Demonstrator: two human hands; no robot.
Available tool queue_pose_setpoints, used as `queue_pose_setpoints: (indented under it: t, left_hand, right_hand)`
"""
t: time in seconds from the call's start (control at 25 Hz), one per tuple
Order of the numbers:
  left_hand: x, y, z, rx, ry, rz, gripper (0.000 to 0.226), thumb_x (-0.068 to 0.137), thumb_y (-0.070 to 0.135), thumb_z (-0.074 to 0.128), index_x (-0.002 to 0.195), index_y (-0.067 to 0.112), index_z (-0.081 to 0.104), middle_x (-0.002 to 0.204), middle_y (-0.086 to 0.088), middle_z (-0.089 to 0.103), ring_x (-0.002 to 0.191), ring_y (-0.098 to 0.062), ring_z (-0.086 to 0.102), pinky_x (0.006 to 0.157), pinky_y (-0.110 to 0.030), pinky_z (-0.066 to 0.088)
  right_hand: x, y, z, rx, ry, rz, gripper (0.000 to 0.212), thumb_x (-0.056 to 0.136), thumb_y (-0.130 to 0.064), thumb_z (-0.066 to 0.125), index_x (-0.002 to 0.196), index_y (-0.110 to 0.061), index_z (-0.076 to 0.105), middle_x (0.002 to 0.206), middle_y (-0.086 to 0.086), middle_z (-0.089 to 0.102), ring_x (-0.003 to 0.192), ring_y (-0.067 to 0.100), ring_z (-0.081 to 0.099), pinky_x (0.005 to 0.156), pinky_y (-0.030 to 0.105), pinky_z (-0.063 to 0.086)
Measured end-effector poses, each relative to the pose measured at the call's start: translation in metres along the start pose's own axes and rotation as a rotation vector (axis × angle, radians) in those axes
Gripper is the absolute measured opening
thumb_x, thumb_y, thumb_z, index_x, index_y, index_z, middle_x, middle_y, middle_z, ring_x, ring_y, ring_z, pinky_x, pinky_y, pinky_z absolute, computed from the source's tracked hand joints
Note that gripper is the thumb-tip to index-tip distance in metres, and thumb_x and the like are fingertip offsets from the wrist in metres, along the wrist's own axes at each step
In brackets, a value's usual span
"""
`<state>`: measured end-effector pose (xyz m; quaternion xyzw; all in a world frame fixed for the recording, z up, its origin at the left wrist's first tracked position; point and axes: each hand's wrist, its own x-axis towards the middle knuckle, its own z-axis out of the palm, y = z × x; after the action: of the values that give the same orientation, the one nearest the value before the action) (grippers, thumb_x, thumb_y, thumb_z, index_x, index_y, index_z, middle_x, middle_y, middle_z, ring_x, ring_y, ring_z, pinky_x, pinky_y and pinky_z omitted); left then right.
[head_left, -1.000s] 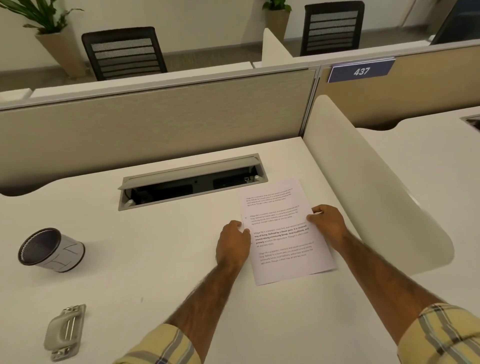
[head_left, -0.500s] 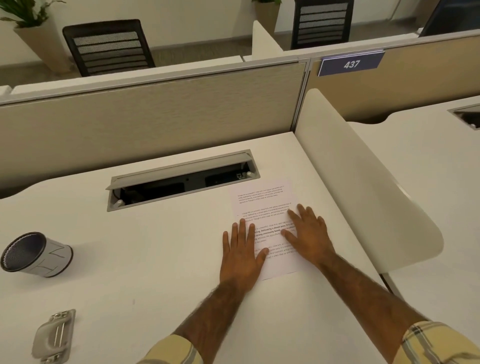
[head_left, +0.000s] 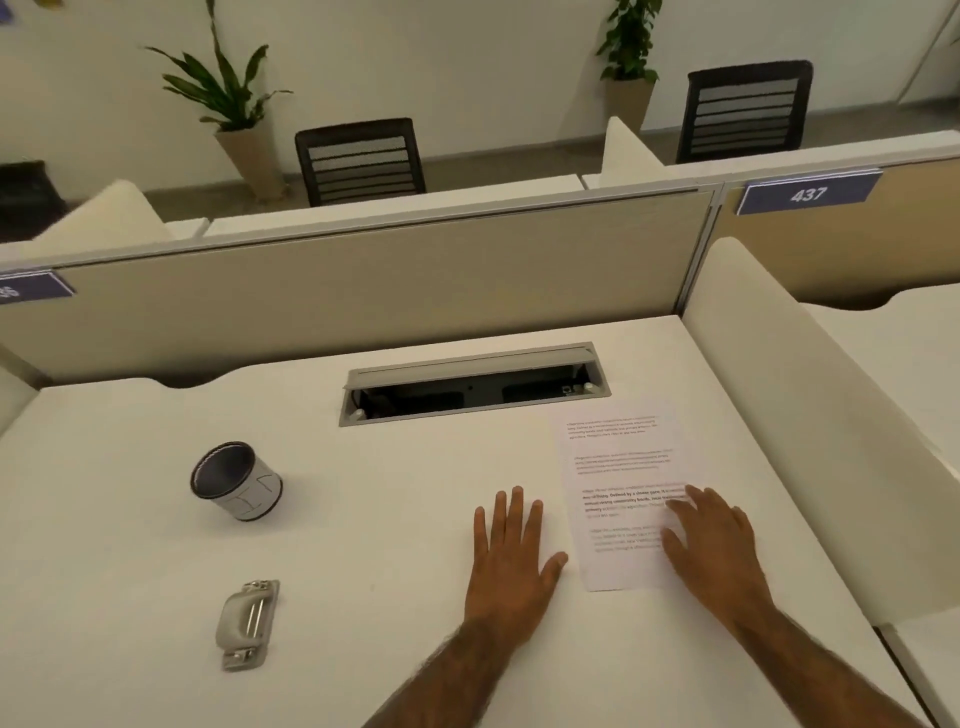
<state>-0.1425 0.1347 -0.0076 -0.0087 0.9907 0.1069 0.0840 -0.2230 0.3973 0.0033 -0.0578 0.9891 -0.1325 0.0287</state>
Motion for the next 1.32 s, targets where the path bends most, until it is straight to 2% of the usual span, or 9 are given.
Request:
queue_pose_setpoints:
  t: [0.08, 0.12, 0.24, 0.36, 0.48, 0.64, 0.8, 1.0, 1.32]
  left_hand:
    - [-0.026, -0.027, -0.004, 0.018, 0.018, -0.051, 0.089, 0.088, 0.073, -0.021, 0.164, 0.027, -0.011, 0.167, 0.001, -0.032, 0.155, -0.024, -0.028, 0.125, -0.053, -0.013]
    - [-0.042, -0.042, -0.006, 0.035, 0.039, -0.077, 0.087, 0.090, 0.072, -0.019, 0.164, 0.027, -0.009, 0.168, 0.000, -0.030, 0.155, -0.024, -0.028, 0.125, -0.052, -0.013]
    - [-0.091, -0.089, -0.008, 0.053, 0.101, -0.169, 0.077, 0.099, 0.065, -0.002, 0.165, 0.025, -0.001, 0.171, -0.001, -0.019, 0.156, -0.021, -0.026, 0.126, -0.049, -0.011]
    - [-0.139, -0.132, -0.002, 0.031, 0.181, -0.254, 0.076, 0.101, 0.062, 0.008, 0.164, 0.021, 0.012, 0.173, -0.003, -0.004, 0.157, -0.017, -0.017, 0.127, -0.049, -0.005]
    - [-0.169, -0.166, 0.004, -0.005, 0.150, -0.289, 0.079, 0.101, 0.063, 0.011, 0.164, 0.016, 0.014, 0.173, -0.005, 0.001, 0.157, -0.016, -0.015, 0.126, -0.047, -0.004]
    - [-0.180, -0.187, 0.013, -0.001, 0.064, -0.239, 0.084, 0.099, 0.067, 0.008, 0.164, 0.014, 0.000, 0.172, -0.005, -0.011, 0.157, -0.020, -0.020, 0.126, -0.046, -0.010]
    - [-0.182, -0.194, 0.016, -0.030, 0.043, -0.191, 0.087, 0.100, 0.069, 0.008, 0.163, 0.012, -0.007, 0.171, -0.005, -0.019, 0.158, -0.025, -0.019, 0.126, -0.047, -0.010]
    - [-0.196, -0.201, 0.021, -0.062, 0.059, -0.149, 0.088, 0.100, 0.070, 0.008, 0.163, 0.012, -0.010, 0.171, -0.006, -0.022, 0.157, -0.024, -0.021, 0.127, -0.049, -0.006]
    - [-0.195, -0.200, 0.023, -0.038, 0.080, -0.153, 0.087, 0.101, 0.070, 0.010, 0.164, 0.012, -0.005, 0.173, -0.006, -0.014, 0.159, -0.022, -0.014, 0.128, -0.049, 0.000]
  right_hand:
    - [-0.016, -0.008, 0.008, 0.029, 0.087, -0.045, 0.035, 0.087, -0.015, 0.074, 0.121, -0.007, 0.071, 0.140, 0.020, 0.061, 0.135, 0.040, 0.051, 0.115, 0.060, 0.031]
    - [-0.024, -0.015, 0.011, 0.039, 0.112, -0.071, 0.033, 0.084, -0.011, 0.077, 0.116, -0.005, 0.074, 0.135, 0.022, 0.064, 0.131, 0.042, 0.055, 0.113, 0.061, 0.033]
    - [-0.051, -0.044, 0.014, 0.069, 0.093, -0.138, 0.028, 0.080, -0.007, 0.081, 0.108, -0.006, 0.077, 0.126, 0.019, 0.070, 0.124, 0.040, 0.062, 0.111, 0.057, 0.036]
    - [-0.081, -0.078, 0.023, 0.124, 0.055, -0.271, 0.027, 0.073, -0.003, 0.086, 0.099, -0.008, 0.079, 0.114, 0.017, 0.075, 0.110, 0.037, 0.070, 0.102, 0.055, 0.046]
    - [-0.107, -0.117, 0.036, 0.151, -0.038, -0.344, 0.025, 0.081, -0.008, 0.081, 0.105, -0.011, 0.078, 0.120, 0.010, 0.074, 0.114, 0.032, 0.068, 0.102, 0.048, 0.049]
    - [-0.133, -0.181, 0.057, 0.154, -0.132, -0.403, 0.026, 0.093, -0.016, 0.066, 0.119, -0.015, 0.072, 0.131, 0.003, 0.067, 0.123, 0.023, 0.061, 0.106, 0.035, 0.045]
    - [-0.145, -0.240, 0.069, 0.140, -0.180, -0.353, 0.028, 0.098, -0.020, 0.057, 0.124, -0.019, 0.068, 0.129, -0.002, 0.065, 0.118, 0.019, 0.059, 0.098, 0.027, 0.045]
    - [-0.131, -0.294, 0.077, 0.127, -0.224, -0.300, 0.025, 0.101, -0.024, 0.054, 0.119, -0.017, 0.068, 0.121, 0.001, 0.065, 0.112, 0.021, 0.058, 0.093, 0.031, 0.048]
    - [-0.079, -0.332, 0.088, 0.040, -0.243, -0.399, 0.023, 0.100, -0.026, 0.054, 0.109, -0.015, 0.072, 0.107, 0.005, 0.067, 0.099, 0.024, 0.060, 0.083, 0.038, 0.053]
